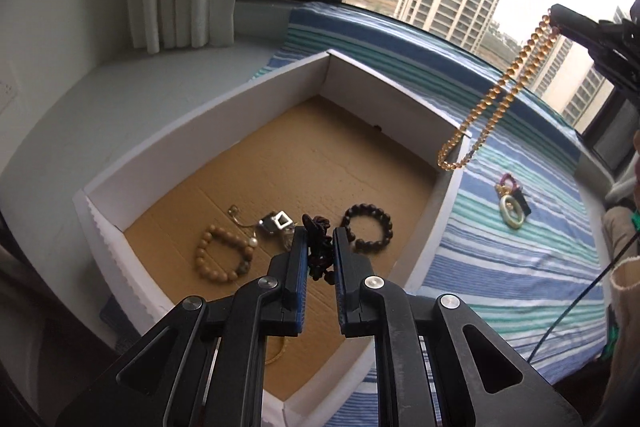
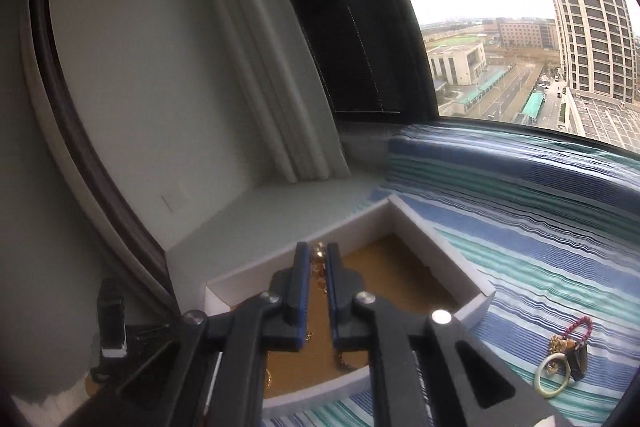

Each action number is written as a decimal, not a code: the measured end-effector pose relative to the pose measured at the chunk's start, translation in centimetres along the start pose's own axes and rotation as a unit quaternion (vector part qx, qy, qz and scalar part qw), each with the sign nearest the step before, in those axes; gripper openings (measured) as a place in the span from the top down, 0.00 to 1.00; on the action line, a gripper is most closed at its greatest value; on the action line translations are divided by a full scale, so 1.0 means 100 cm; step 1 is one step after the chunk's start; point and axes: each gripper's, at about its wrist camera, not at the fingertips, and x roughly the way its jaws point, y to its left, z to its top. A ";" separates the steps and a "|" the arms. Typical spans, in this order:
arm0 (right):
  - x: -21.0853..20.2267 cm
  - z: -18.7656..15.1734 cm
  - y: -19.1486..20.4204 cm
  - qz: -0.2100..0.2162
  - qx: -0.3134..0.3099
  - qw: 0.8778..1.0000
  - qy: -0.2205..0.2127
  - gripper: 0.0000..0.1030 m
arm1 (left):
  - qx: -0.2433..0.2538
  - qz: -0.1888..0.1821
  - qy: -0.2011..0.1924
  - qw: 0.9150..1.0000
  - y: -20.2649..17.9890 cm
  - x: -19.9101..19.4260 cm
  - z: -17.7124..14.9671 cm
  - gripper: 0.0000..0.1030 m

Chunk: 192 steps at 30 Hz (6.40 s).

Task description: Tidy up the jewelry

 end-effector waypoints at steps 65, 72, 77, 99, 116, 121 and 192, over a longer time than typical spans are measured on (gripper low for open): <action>-0.145 -0.401 -0.152 -0.383 0.137 0.910 0.076 0.26 | 0.201 -0.049 0.093 0.974 -0.295 0.148 -0.125 0.08; -0.152 -0.405 -0.151 -0.378 0.141 0.912 0.073 0.26 | 0.190 -0.053 0.092 0.976 -0.309 0.183 -0.066 0.08; -0.157 -0.405 -0.148 -0.376 0.140 0.914 0.068 0.26 | 0.167 -0.071 0.104 0.978 -0.320 0.215 -0.024 0.08; -0.155 -0.415 -0.142 -0.356 0.155 0.919 0.074 0.26 | 0.190 -0.037 0.089 0.977 -0.366 0.259 -0.020 0.93; -0.145 -0.411 -0.121 -0.343 0.149 0.924 0.078 0.26 | 0.170 -0.043 0.120 0.977 -0.219 0.165 -0.099 0.92; -0.136 -0.408 -0.104 -0.331 0.130 0.930 0.087 0.26 | 0.137 -0.055 0.117 0.982 -0.203 0.169 -0.107 0.90; -0.099 -0.302 -0.174 -0.205 0.170 0.954 0.138 0.80 | 0.094 -0.071 0.092 0.989 -0.130 0.084 -0.179 0.20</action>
